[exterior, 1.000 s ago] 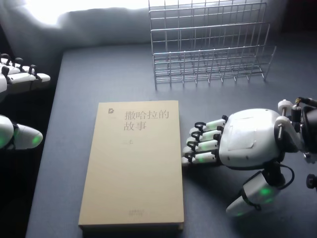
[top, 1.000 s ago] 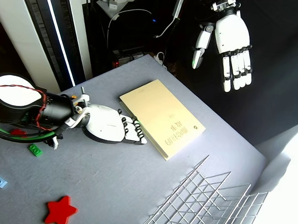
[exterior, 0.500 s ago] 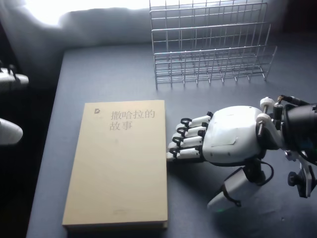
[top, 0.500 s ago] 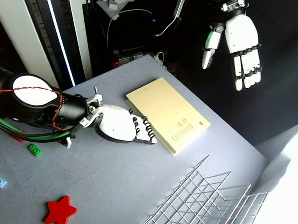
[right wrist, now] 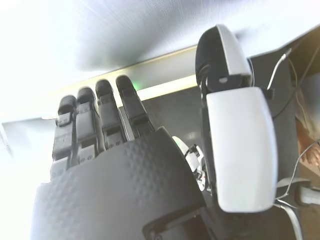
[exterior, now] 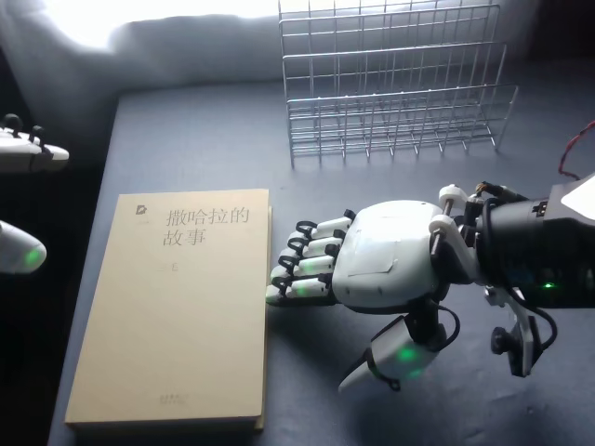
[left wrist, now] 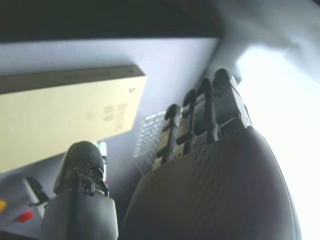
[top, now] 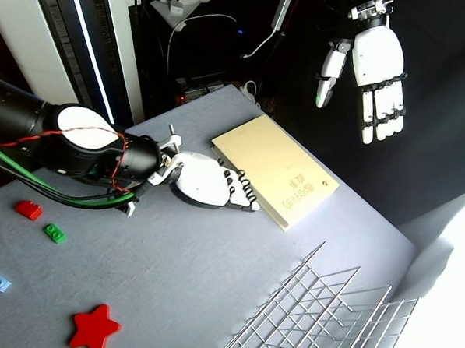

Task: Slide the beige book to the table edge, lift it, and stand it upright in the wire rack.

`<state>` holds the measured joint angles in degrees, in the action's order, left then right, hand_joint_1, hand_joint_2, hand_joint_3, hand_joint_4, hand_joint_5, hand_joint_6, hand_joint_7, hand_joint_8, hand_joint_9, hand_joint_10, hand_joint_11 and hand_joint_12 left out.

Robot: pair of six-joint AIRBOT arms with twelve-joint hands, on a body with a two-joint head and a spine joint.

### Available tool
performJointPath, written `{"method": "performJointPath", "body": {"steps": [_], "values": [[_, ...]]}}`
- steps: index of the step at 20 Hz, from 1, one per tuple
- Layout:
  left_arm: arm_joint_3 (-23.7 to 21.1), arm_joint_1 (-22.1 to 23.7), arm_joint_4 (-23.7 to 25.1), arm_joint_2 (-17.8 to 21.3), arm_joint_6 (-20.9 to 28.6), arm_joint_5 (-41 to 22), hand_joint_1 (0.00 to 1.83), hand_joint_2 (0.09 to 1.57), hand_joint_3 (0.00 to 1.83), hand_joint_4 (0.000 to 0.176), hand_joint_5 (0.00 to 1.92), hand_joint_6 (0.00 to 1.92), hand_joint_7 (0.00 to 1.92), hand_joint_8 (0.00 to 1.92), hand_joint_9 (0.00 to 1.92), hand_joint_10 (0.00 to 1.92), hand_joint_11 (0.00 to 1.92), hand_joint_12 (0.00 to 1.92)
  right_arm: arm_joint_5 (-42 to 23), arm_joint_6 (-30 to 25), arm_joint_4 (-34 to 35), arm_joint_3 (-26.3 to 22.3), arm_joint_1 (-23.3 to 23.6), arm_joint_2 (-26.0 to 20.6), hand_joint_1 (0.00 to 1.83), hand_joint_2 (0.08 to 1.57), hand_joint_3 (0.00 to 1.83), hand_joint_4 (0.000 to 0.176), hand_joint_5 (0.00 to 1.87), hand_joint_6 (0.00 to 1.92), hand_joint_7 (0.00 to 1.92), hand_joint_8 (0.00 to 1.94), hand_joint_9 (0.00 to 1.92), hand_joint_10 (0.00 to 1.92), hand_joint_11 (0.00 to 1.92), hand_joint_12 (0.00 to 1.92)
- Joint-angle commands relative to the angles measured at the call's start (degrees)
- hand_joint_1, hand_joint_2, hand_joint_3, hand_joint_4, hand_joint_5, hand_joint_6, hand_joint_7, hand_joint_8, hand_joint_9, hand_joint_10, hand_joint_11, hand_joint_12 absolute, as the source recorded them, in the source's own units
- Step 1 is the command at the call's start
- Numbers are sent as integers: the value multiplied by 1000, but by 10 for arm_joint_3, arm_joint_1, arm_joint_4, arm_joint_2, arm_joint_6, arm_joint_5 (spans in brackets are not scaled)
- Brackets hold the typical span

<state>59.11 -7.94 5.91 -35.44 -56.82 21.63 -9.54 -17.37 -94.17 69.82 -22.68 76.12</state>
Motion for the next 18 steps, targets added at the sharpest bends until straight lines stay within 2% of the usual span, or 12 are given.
{"method": "performJointPath", "body": {"steps": [1, 3, 5, 9, 12, 13, 15, 16, 18], "values": [[4, 15, 3, -1, -13, -21, 256, 1168, 2, 66, 0, 0, 0, 0, 0, 0, 0, 0, -1, -4, 10, 2, 6, 2, 175, 1081, 0, 0, 0, 0, 30, 11, 49, 15, 0, 0], [4, 34, -10, -6, -34, -4, 264, 1171, 3, 66, 0, 0, 0, 0, 0, 0, 0, 0, 5, -5, 10, 7, 7, 16, 125, 1088, 3, 0, 0, 0, 10, 1, 32, 5, 0, 0], [7, 30, -40, -9, -34, -2, 265, 1172, 3, 62, 0, 0, 0, 0, 0, 0, 0, 0, 12, -8, 10, 9, 9, 26, 155, 1091, 3, 0, 0, 0, 0, 0, 19, 0, 0, 0], [13, 16, -48, -9, -34, -2, 249, 1175, 2, 59, 0, 0, 4, 2, 0, 0, 0, 0, 21, -14, 10, 12, 14, 39, 161, 1088, 2, 0, 0, 0, 15, 3, 38, 6, 1, 0], [27, 13, -48, -13, -36, 9, 279, 1176, 2, 66, 0, 0, 0, 0, 0, 0, 0, 0, 25, -15, 10, 24, 16, 52, 146, 1091, 3, 0, 0, 0, 15, 5, 33, 8, 0, 0], [30, 12, -48, -13, -38, 9, 287, 1177, 2, 61, 0, 0, 0, 0, 0, 0, 0, 0, 25, -15, 10, 28, 16, 54, 116, 1090, 2, 0, 0, 0, 15, 4, 36, 9, 0, 0], [35, 5, -49, -13, -41, -9, 269, 1174, 0, 67, 0, 0, 0, 0, 0, 0, 0, 0, 25, -20, 10, 38, 15, 58, 134, 1095, 3, 0, 0, 0, 11, 1, 12, 0, 0, 0], [41, -5, -68, -12, -41, -25, 269, 1174, 0, 67, 0, 0, 0, 0, 0, 0, 0, 0, 25, -20, 10, 40, 14, 60, 134, 1095, 3, 0, 0, 0, 11, 1, 12, 0, 0, 0], [52, -55, -125, -13, -37, -69, 285, 1169, 0, 66, 0, 0, 0, 0, 0, 0, 0, 0, 25, -21, 10, 42, 14, 64, 153, 1091, 1, 0, 0, 0, 16, 5, 3, 1, 0, 0]]}}
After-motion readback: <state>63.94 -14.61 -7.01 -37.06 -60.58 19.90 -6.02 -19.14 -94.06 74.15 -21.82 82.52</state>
